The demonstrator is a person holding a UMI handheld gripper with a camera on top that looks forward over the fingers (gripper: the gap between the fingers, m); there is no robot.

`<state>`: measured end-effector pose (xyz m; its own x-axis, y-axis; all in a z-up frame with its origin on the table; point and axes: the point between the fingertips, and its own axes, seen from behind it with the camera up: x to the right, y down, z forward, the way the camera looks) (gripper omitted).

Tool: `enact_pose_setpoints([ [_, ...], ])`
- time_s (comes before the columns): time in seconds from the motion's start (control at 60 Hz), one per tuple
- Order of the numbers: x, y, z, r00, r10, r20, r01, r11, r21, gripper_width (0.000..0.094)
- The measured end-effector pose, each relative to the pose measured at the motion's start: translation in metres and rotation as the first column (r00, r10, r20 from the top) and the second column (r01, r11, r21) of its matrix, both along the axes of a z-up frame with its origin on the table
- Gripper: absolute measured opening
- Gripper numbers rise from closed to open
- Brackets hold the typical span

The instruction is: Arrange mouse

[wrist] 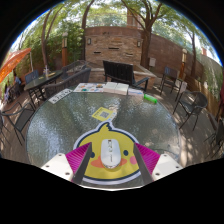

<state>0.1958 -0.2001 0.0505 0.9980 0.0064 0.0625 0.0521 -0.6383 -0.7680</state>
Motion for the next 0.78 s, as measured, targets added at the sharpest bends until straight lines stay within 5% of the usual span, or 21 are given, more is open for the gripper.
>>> enact_pose_setpoints([
  [0.35,-0.027,-0.107,0.121,0.995,-0.052,0.084,0.043,0.993,0.110,0.0857],
  [0.783,-0.056,-0.170,0.153,0.992,-0.080,0.094,0.067,0.989,0.133,0.0861],
])
